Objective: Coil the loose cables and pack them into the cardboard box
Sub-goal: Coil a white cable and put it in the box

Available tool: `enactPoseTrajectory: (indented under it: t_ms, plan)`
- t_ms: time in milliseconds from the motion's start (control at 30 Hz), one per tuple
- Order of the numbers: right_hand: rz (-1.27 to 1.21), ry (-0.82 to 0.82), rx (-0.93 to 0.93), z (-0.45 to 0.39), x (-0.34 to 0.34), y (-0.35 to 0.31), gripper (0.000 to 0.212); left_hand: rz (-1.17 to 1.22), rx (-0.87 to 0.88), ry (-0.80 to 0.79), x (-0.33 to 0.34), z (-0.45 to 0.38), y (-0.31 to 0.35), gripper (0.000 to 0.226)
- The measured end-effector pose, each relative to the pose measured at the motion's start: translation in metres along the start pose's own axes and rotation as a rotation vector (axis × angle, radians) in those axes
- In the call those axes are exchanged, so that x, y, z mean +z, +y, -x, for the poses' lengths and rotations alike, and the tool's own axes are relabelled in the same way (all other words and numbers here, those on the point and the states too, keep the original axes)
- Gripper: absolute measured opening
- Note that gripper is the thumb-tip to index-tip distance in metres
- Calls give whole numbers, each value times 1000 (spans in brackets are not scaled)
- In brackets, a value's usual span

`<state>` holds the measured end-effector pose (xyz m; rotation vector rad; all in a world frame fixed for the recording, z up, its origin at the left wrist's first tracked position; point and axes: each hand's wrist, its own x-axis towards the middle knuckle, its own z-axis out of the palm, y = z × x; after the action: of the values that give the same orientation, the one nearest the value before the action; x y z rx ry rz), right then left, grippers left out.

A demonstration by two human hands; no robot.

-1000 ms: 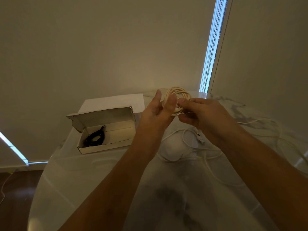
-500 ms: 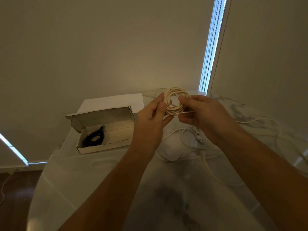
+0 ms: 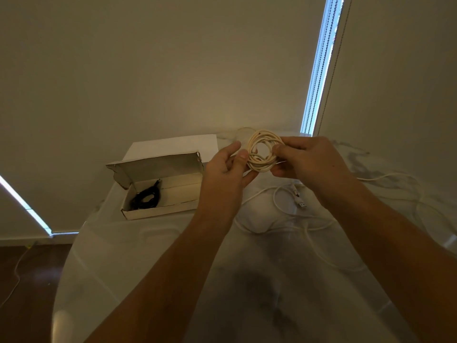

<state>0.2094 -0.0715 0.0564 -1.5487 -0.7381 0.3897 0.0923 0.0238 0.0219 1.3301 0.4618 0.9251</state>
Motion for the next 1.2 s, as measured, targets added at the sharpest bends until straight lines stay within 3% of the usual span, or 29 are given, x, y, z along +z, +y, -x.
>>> enactPoseTrajectory:
  t_ms: [133,300,567,700,967,1200]
  plan:
    - [-119,-25,69,4,5,-4,20,157,-26,114,-1,7,13,28]
    - [-87,-96,58,16,15,-8,14,125,-45,185,-24,13,21,19]
    - [202,-286,-6,23,63,-6,6,-166,-44,256,-100,28,40,15]
    - [297,-299,-14,17,98,-6,19,-217,-99,292,-133,16,41,24]
    - [620,-274,-112,2,135,8,14,-414,-170,292,-165,-16,18,9]
    - [824,-218,-177,-3,149,20,16,-685,-181,236,-171,-35,9,11]
